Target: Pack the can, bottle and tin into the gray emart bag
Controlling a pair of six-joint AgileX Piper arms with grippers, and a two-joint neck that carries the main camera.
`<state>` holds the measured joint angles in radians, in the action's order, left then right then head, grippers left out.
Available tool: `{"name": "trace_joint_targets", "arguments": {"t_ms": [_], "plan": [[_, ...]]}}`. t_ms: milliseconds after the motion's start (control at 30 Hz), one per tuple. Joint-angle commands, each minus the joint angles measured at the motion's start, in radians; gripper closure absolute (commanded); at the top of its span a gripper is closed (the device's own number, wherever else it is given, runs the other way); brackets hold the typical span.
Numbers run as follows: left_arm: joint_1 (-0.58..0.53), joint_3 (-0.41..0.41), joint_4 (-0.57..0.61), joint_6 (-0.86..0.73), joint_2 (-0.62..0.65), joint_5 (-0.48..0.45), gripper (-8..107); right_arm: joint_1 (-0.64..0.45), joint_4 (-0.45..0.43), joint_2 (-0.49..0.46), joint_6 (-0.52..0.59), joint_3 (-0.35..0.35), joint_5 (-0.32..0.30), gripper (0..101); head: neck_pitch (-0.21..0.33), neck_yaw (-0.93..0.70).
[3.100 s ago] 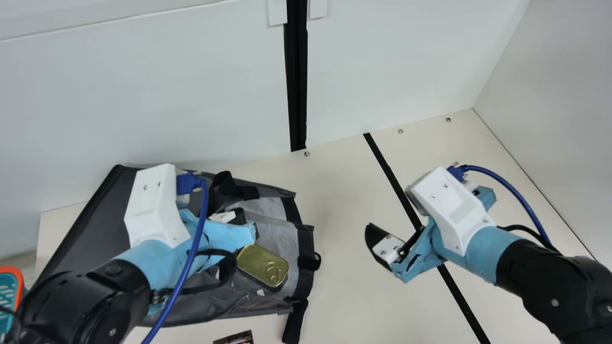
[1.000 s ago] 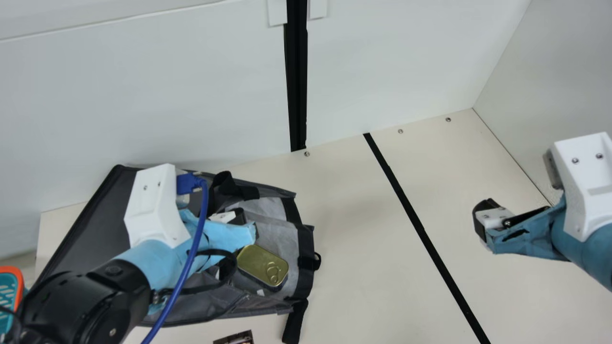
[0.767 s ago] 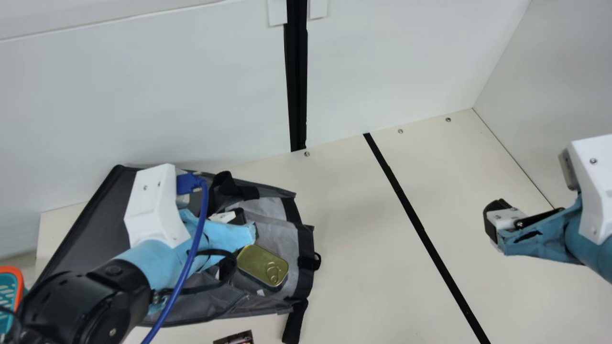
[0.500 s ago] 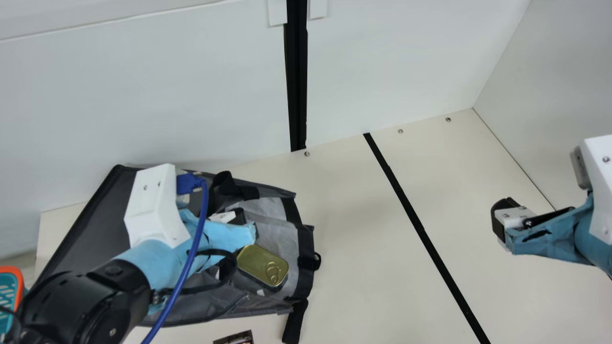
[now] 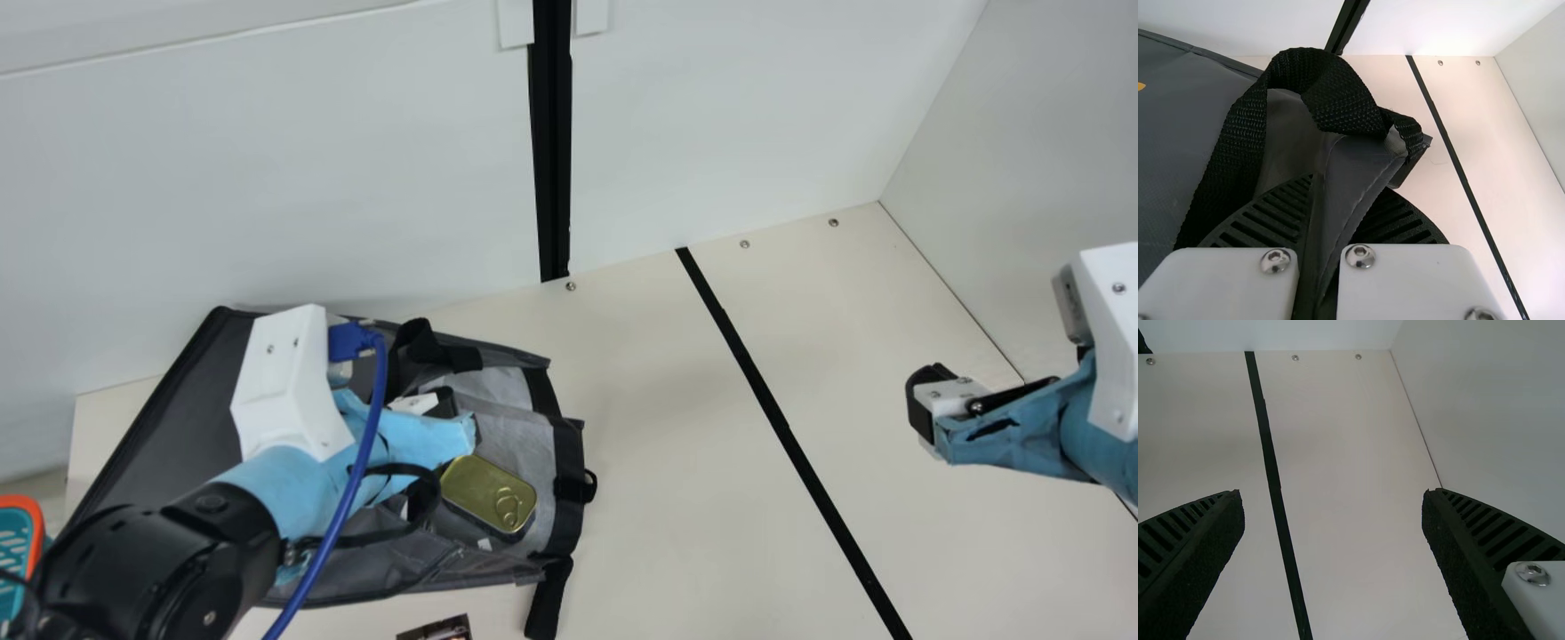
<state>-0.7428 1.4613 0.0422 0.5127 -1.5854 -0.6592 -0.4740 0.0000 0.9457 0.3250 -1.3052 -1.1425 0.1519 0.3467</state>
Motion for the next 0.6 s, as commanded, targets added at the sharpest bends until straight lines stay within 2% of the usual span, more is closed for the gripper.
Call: {"name": "trace_joint_targets", "arguments": {"t_ms": [0, 567], "plan": [[0.000, 0.000, 0.000, 0.000, 0.000, 0.000, 89, -0.001, 0.012, 0.005, 0.006, 0.004, 0.009, 10, 0.023, 0.002], [0.000, 0.000, 0.000, 0.000, 0.000, 0.000, 89, 0.035, 0.080, 0.098, 0.055, 0.040, 0.041, 10, 0.023, 0.002]]}}
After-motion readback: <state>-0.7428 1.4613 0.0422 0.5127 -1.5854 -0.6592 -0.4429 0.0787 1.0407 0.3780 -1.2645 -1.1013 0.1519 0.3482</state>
